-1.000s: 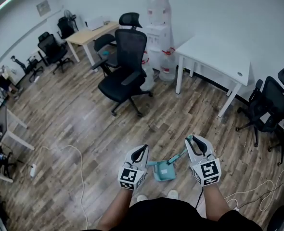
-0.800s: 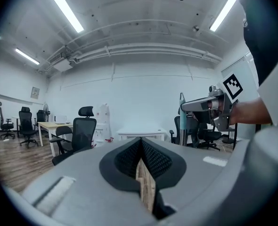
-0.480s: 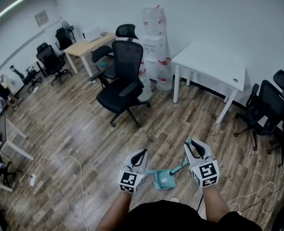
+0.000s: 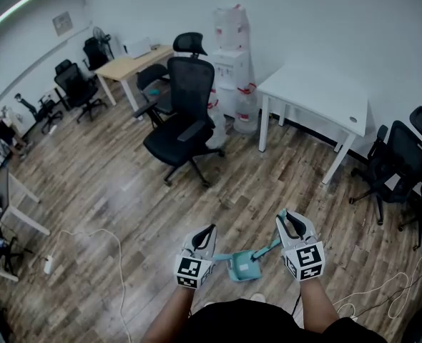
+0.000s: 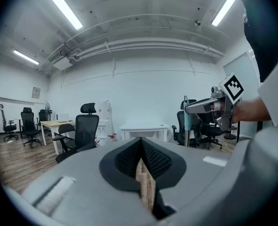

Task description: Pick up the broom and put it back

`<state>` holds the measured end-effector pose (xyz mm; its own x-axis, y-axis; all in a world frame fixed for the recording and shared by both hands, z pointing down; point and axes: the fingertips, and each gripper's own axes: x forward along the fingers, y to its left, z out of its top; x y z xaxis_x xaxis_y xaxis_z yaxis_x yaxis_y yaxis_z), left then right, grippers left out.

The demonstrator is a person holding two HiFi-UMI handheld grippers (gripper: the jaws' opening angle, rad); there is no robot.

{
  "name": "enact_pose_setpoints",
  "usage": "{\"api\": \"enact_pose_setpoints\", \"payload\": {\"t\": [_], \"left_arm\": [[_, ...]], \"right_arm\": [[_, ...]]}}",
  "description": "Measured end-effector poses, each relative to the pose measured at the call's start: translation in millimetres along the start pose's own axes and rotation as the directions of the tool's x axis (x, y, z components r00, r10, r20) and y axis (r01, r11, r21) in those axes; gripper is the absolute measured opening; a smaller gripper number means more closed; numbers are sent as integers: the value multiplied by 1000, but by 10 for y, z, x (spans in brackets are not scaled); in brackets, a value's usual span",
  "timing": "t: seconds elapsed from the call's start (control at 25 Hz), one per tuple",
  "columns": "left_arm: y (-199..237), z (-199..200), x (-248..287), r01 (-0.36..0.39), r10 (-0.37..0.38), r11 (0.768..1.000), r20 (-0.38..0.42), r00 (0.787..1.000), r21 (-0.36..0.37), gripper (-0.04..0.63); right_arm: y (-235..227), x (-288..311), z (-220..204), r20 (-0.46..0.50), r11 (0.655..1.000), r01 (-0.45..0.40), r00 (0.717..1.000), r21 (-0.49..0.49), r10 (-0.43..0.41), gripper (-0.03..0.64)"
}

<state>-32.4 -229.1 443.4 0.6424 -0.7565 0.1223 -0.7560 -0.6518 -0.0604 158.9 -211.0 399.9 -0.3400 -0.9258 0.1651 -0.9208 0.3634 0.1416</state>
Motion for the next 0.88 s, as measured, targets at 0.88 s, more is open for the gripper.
{"api": "enact_pose_setpoints", "payload": {"t": [0.88], "left_arm": [[-39,-540,-71,-26,19,998,-134,991,-53,17]], "right_arm": [[272,159,-759,-171,993,-108,980,-55,97,89]]}}
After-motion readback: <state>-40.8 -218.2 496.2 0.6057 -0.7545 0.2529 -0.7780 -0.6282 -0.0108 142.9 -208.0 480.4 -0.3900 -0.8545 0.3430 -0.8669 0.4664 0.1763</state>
